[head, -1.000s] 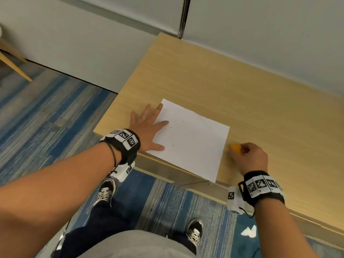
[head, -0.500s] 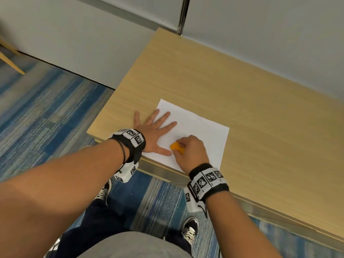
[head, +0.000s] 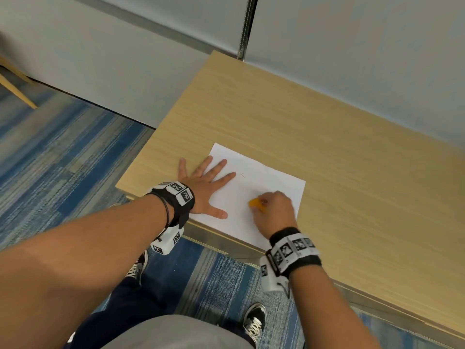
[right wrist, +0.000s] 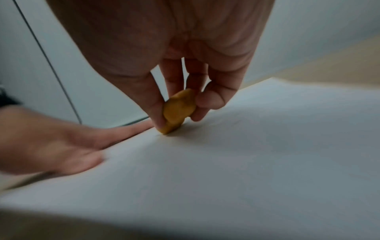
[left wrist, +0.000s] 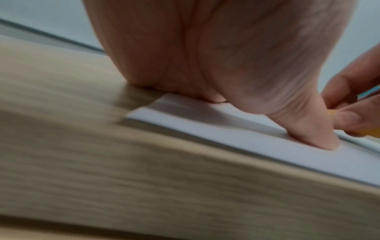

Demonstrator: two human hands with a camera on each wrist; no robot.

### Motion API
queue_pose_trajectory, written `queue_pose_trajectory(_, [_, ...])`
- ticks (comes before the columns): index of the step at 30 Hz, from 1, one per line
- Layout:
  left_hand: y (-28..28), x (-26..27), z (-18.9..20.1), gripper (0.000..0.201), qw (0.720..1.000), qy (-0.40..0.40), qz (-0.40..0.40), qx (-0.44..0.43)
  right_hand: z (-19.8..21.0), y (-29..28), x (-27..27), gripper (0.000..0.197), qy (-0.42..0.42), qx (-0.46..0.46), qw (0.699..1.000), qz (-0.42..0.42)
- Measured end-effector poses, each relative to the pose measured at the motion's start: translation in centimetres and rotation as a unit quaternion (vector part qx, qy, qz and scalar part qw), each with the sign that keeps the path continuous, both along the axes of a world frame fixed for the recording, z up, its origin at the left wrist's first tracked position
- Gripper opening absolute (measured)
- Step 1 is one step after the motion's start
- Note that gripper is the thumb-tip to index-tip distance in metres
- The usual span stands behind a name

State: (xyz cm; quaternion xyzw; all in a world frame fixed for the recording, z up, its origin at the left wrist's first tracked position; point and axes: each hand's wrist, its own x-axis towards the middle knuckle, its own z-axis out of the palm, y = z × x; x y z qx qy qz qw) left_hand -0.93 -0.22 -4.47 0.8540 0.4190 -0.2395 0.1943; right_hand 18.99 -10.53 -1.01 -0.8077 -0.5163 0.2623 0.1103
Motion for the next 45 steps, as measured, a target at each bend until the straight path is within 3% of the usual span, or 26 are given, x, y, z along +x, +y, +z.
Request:
queue_pose_trajectory(3, [0.0,0.0,0.0,0.118,1.0,0.003,0.0,-0.002,0.8,1.0,1.5,0.022,-0.029,0.016,0.998,-0.05])
queue_pose_trajectory(8, [-0.1,0.0,-0.1,0.118,1.0,0.0,0.004,0.004,0.4,1.4,-4.3,0.032,0.031,-0.001,0.998,0.046])
queue_pose_trajectory(14, [-0.1,0.0,0.0,0.12,1.0,0.001,0.004,-0.005,1.7,1.3,2.6,0.023,-0.039,-0.017,0.995,-0.088])
queue_pose_trajectory(19, [-0.1,0.0,-0.1,0.119,1.0,-0.002,0.006,0.002,0.9,1.5,-4.8,0.03,0.018,-0.013,0.999,0.044])
queue_pose_trajectory(25, [0.0,0.0,-0.2,0.119,1.0,-0.001,0.004,0.002,1.6,1.9,2.4,0.03,-0.072,-0.033,0.994,-0.078])
queue_pose_trajectory(31, [-0.1,0.0,-0.2,0.12,1.0,-0.01,0.009,0.004,1.3,2.6,-6.0,0.03,-0.015,-0.031,0.997,0.072])
queue_pose_trajectory(37, [0.0,-0.1,-0.1,0.121,1.0,-0.01,0.008,-0.003,2.3,3.3,1.9,0.026,-0.082,-0.049,0.992,-0.077])
queue_pose_trajectory(42, [-0.1,-0.1,-0.3,0.121,1.0,-0.012,0.01,0.006,1.9,3.4,-6.0,0.03,-0.016,-0.031,0.997,0.067])
queue_pose_trajectory(45, [0.0,-0.1,-0.3,0.121,1.0,-0.007,0.008,0.009,1.9,3.3,-3.5,0.033,-0.032,-0.034,0.999,0.02])
